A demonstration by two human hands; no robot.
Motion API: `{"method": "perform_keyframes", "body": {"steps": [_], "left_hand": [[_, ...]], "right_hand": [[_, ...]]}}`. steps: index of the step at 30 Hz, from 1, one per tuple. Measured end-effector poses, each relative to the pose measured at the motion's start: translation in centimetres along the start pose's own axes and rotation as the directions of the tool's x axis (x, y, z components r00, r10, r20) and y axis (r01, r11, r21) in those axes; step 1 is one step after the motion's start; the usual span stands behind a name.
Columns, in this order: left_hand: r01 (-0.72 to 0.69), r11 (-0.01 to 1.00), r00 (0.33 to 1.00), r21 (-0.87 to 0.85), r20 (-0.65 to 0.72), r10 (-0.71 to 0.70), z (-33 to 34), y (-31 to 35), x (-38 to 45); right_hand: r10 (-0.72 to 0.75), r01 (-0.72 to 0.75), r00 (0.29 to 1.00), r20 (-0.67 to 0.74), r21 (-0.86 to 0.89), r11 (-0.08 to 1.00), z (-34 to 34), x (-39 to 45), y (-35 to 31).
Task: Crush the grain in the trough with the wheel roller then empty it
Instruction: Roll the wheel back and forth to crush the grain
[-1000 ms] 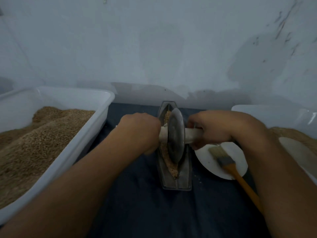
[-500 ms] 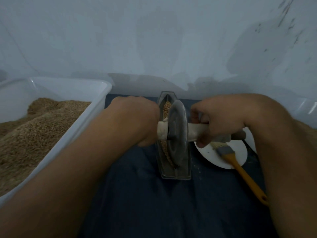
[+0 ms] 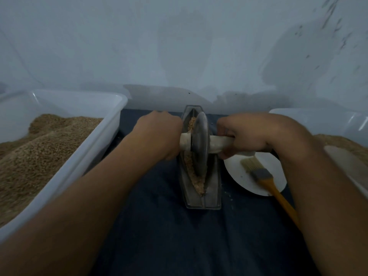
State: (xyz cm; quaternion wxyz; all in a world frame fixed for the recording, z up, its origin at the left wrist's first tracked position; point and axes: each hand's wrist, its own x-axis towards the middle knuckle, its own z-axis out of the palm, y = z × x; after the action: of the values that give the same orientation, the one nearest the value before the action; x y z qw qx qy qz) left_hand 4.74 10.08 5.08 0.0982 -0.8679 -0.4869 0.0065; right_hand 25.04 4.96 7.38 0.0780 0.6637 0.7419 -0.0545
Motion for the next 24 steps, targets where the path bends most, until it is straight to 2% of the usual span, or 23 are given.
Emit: {"method": "perform_keyframes", "body": {"steps": [6,10,14,17,19,21,24], "left_hand": [[-0.015,0.995,0.995,-0.097,-0.095,0.006,2.3,-0.6,2.0],[-0.051,0.984,0.975,-0.169,-0.222,0.013,3.7,-0.8,3.2],[-0.076,0.995,0.951,-0.061,-0.306,0.054,4.7,-0.7,3.9],[-0.066,0.998,0.936,-0.017,-0.349,0.056,4.6,-0.4,3.9],[-0.03,0.998,0.947,-0.052,-0.321,0.012,4.1,-0.2,3.6],[0.06,0.989,0.967,-0.137,-0.237,-0.091,3.4,-0.3,2.9],[0.135,0.986,0.972,-0.101,-0.18,-0.151,2.4,0.0,1.8]], "right_hand": [[0.001,0.011,0.992,-0.125,0.098,0.995,1.0,1.9,1.8],[-0.024,0.061,0.968,-0.251,0.139,0.988,2.0,3.3,2.9],[-0.021,0.073,0.927,-0.375,0.125,0.989,3.2,4.2,3.6],[0.044,0.032,0.917,-0.397,0.182,0.983,3.8,4.5,3.8],[0.075,0.013,0.922,-0.381,0.225,0.974,3.6,4.4,3.8],[0.113,-0.004,0.931,-0.346,0.3,0.954,2.8,4.0,3.8],[0.104,-0.024,0.957,-0.271,0.284,0.958,1.5,2.8,3.2]]}}
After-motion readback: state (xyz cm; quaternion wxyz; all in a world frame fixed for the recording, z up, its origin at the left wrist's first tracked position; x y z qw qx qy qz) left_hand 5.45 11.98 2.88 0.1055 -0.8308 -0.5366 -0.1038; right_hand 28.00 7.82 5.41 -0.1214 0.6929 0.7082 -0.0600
